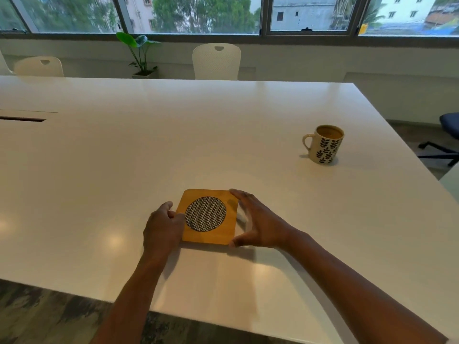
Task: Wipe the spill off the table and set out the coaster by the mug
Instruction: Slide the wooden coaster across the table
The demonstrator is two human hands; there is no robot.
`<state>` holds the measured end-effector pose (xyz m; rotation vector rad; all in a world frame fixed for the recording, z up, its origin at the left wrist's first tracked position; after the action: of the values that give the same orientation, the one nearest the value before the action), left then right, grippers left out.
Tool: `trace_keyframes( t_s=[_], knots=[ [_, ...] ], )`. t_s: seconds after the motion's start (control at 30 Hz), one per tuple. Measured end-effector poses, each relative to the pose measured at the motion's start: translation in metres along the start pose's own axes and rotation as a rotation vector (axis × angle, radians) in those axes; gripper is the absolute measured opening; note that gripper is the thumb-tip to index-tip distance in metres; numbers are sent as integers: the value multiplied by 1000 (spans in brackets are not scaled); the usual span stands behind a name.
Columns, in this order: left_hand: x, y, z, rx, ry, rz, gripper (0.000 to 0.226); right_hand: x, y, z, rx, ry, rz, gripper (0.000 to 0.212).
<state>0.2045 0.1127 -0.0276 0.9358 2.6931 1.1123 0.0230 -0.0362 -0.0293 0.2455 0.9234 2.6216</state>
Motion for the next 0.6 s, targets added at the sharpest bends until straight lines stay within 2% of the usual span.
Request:
trace_keyframes(
  t_s=[0.33,0.6],
  knots=[
    [29,-87,-74,-139,-126,113,65,68,66,-61,-32,-119,-49,130],
    [52,-140,-114,-151,-156,204,76,115,106,-101,-51,-191,-53,132]
  ],
)
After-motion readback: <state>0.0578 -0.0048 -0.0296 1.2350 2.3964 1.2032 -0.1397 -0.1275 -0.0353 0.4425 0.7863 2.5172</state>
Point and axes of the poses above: each hand's wrist, its own x-axis away from the middle knuckle, its own y-axis out of the back of the hand, z = x × y, the point moved 10 cm from there along -x, towards the middle knuckle, and after that the axes turned 5 degrees about z, right-handed, at the moved point
